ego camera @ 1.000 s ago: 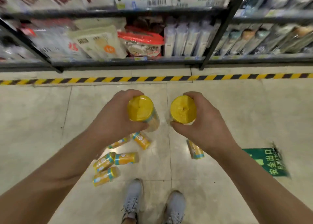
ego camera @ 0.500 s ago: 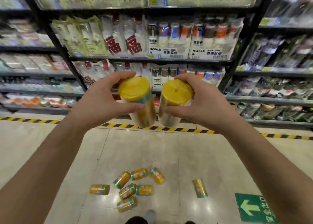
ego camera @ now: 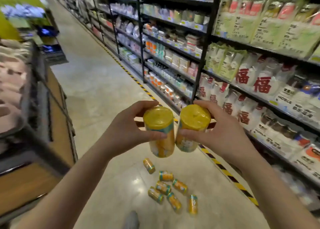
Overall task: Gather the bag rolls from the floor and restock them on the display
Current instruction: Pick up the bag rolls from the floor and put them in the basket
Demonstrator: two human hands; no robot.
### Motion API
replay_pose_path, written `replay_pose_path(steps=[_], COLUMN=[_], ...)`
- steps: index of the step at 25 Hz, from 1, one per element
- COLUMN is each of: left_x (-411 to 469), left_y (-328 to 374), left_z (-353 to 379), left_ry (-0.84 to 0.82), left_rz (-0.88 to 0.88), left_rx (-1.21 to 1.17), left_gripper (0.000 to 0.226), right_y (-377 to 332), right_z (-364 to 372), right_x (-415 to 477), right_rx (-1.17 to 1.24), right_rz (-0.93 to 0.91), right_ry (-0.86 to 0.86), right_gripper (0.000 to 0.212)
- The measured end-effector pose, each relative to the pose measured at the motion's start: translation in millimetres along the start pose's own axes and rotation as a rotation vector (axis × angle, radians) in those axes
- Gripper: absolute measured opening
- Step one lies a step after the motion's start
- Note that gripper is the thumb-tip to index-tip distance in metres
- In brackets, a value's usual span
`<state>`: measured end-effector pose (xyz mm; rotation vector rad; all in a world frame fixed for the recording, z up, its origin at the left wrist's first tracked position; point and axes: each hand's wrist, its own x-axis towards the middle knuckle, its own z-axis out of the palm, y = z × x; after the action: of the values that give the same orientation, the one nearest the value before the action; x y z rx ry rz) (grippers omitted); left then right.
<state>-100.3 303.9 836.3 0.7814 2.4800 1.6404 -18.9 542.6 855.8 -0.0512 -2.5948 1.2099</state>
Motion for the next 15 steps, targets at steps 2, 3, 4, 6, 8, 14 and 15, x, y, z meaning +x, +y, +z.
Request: replay_pose_path(steps=[2,3,4,6,8,14,15], left_x=[-52,-78,-105,-161,-213,-430,-460], left_y=[-10,-16,-23,-32,-40,-84,-89], left_z=[-52,-78,-104,-155,-201,-349,-365], left_ry=[0.145,0.216,0.286,0.418,0.507,0.881,0.927], left_rz=[-0.072,-0.105,-0.139,-0.205,-0.242,-0.406,-0.434], left_rx=[0.041,0.069,0.090,0.094,0.079,0.163,0.185], left_gripper=[0.078,0.078,0.078,0.080,0.081,0.084,0.085], right_y=[-38,-59,-82,-129,-173,-343,-365], right_z=[45,70,97,154,204,413,443], right_x=[5,7,5,-3,-14,-81,-94], right_rx=[0.038,0.045,0.057,0.089,0.119,0.177,0.191], right_rz=[-0.086,-0.135,-0.183,-0.257,-0.316,-0.570,-0.603], right_ry=[-0.126,-0.182,-0.235,-0.337,-0.418,-0.726,-0.763], right_gripper=[0.083,0.083,0.083,0.083,0.080,0.078,0.079])
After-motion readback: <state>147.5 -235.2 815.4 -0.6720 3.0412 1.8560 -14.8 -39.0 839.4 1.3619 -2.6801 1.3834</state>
